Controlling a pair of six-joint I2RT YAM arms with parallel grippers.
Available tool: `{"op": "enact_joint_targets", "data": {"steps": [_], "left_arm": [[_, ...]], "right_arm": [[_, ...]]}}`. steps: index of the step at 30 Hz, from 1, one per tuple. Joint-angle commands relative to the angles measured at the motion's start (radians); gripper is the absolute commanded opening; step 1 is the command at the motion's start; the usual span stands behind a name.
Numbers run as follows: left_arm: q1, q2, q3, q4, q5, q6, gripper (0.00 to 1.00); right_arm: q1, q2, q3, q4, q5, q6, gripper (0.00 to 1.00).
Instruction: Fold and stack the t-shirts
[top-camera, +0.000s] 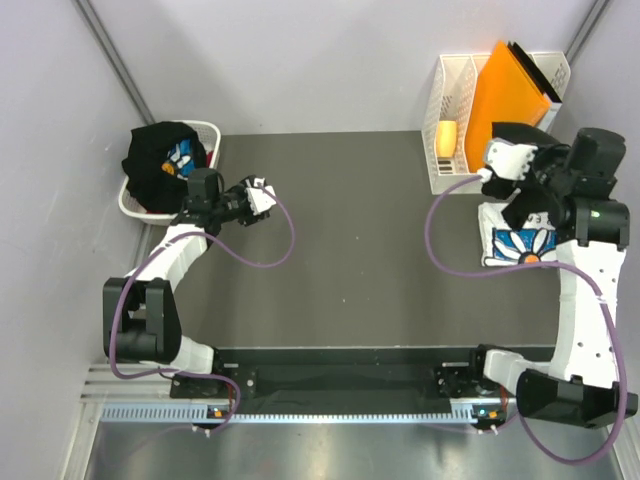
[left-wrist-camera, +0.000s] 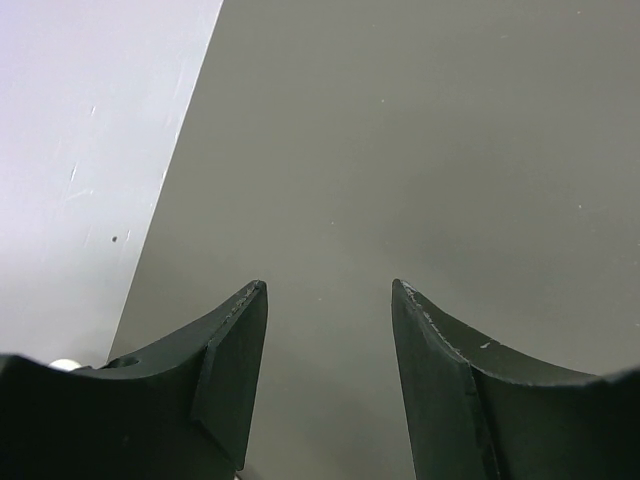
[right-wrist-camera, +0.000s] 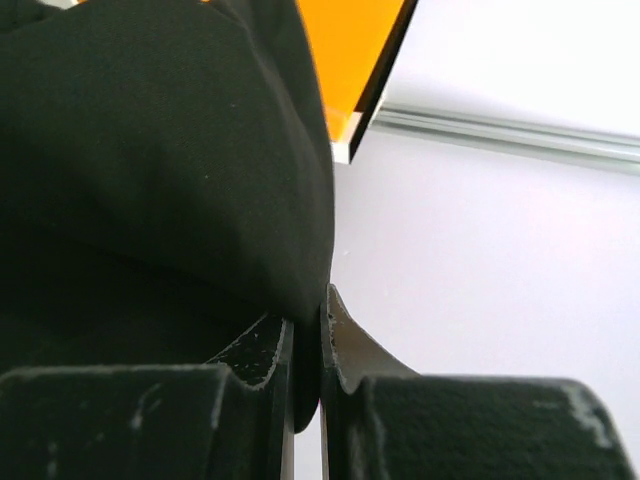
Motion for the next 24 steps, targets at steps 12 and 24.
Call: {"op": "enact_joint_targets", "data": {"steps": [12,24], "left_arm": [[0.0,-0.042,0.059,-0.081,-0.009,0.04,0.58],[-0.025,-0.031,0.092,-0.125,-0.04,0.075,0.58]], "right_arm": [[-0.318,0.13,-0.027,-0.15,-0.206,-0.208,0.0],[-0.325,0.133,-0.213,0.364,-0.253,-0.257,0.0]]}}
